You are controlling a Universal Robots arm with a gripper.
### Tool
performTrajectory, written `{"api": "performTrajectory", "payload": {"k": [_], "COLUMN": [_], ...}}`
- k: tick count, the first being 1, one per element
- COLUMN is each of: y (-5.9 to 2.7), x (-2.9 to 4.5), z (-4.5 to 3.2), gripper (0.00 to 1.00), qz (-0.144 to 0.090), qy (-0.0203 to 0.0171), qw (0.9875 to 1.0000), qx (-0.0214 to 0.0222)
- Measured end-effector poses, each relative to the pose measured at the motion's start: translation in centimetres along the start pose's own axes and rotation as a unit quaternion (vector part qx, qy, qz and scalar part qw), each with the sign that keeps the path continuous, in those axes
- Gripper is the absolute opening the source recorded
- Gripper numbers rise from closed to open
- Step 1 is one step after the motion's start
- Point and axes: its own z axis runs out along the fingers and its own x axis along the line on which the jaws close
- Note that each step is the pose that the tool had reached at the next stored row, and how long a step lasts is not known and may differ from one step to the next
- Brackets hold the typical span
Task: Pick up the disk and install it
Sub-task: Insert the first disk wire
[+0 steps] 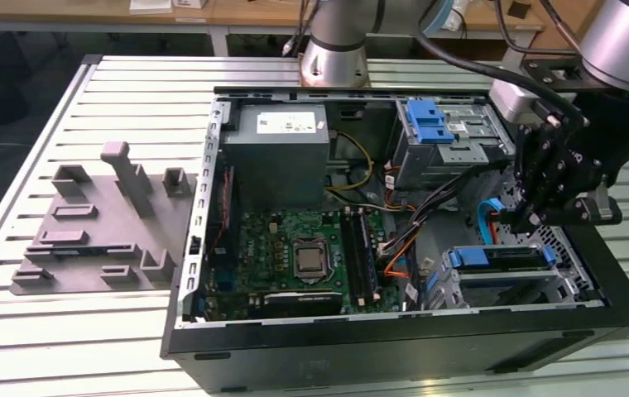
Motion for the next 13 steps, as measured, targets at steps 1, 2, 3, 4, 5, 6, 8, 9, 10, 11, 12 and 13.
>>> {"api": "performTrajectory", "payload": {"k": [1, 2, 3, 4, 5, 6, 8, 9, 10, 11, 12, 13], "y": [0.0, -0.01, 0.0, 0.01, 0.01, 0.01, -0.02, -0.04, -0.06, -0.08, -0.08, -0.08], "x": [0.35, 0.58, 0.69, 0.69, 0.69, 0.69, 0.68, 0.68, 0.68, 0.73, 0.82, 0.94], "z": [0.15, 0.23, 0.29, 0.29, 0.29, 0.3, 0.39, 0.44, 0.5, 0.57, 0.68, 0.82], "gripper": [0.17, 0.17, 0.17, 0.17, 0.17, 0.17, 0.17, 0.17, 0.17, 0.17, 0.17, 0.17], "qz": [0.001, 0.001, 0.001, 0.001, 0.001, 0.001, 0.003, 0.004, 0.005, 0.006, 0.006, 0.007], "qy": [0.0, 0.0001, 0.0, 0.0, 0.0001, 0.0002, 0.0, 0.0001, 0.0002, 0.0004, 0.0004, 0.0003], "qw": [1.0, 1.0, 1.0, 1.0, 1.0, 1.0, 1.0, 1.0, 1.0, 1.0, 1.0, 1.0], "qx": [-0.0001, -0.0001, -0.0001, -0.0001, -0.0001, -0.0001, -0.0007, -0.0014, -0.0023, -0.0028, -0.0029, -0.003]}}
